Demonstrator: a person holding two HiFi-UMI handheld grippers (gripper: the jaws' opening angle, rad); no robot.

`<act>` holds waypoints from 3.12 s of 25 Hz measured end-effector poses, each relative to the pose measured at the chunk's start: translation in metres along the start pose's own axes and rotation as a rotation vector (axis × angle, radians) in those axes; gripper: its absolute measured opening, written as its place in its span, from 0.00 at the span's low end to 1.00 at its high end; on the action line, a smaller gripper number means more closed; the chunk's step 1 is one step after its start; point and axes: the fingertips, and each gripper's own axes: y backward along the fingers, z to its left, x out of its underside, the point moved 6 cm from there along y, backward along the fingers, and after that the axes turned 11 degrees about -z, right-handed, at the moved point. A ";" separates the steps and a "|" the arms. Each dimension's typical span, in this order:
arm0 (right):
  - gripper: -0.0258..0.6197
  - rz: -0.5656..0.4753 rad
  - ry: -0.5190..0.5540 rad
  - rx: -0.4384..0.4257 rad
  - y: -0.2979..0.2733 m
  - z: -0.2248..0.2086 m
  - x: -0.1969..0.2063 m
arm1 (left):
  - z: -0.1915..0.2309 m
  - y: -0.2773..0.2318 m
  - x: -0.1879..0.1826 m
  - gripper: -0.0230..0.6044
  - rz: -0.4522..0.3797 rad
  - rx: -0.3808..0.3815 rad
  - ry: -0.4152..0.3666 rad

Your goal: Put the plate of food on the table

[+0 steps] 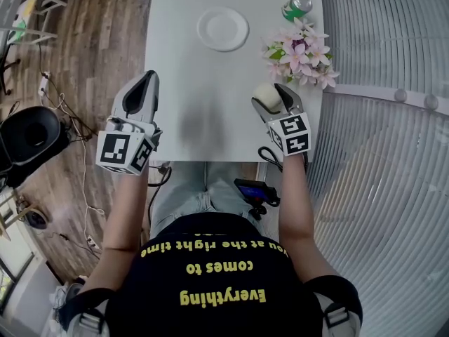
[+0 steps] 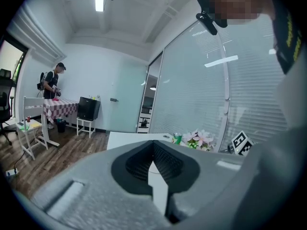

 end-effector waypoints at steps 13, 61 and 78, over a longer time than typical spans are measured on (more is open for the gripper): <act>0.55 -0.039 0.018 0.016 0.031 0.013 -0.040 | 0.002 0.005 -0.029 0.04 -0.065 -0.005 -0.018; 0.55 -0.277 0.054 -0.104 -0.027 0.009 -0.160 | 0.034 0.040 -0.034 0.04 -0.080 -0.202 -0.044; 0.55 -0.259 0.021 -0.106 -0.094 0.007 -0.168 | 0.064 0.054 -0.003 0.04 -0.029 -0.249 0.008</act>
